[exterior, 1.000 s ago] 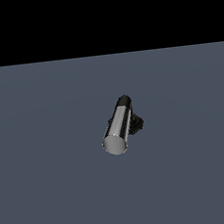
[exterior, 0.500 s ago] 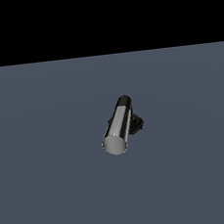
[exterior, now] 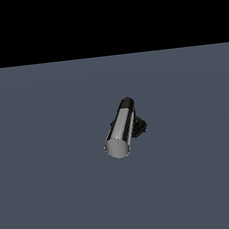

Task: Turn on the faucet by rotating a designated handle.

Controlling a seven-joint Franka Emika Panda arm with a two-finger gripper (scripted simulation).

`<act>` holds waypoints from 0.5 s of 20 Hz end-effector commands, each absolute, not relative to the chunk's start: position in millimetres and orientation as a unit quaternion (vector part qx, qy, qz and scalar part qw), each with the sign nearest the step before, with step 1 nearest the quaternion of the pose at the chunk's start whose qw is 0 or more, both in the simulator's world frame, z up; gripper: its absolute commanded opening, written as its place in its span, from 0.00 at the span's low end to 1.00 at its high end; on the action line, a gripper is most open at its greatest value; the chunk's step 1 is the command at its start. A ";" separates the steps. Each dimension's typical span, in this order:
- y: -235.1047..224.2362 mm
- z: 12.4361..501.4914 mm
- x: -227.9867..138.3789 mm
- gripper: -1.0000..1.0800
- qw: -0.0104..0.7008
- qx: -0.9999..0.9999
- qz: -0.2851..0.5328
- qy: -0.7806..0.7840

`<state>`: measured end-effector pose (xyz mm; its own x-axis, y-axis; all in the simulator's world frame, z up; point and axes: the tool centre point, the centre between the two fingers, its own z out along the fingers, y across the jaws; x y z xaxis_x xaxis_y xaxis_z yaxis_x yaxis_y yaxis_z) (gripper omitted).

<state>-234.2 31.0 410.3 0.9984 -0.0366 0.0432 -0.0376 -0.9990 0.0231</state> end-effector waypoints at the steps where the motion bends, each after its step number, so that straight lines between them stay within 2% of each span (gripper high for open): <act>1: 35.4 387.7 -228.4 0.00 0.011 0.999 0.020 -0.030; 10: 50.3 312.3 -206.7 0.00 0.008 0.998 0.014 -0.067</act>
<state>-210.1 47.9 324.8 0.9923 -0.1204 0.0309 -0.1209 -0.9926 0.0152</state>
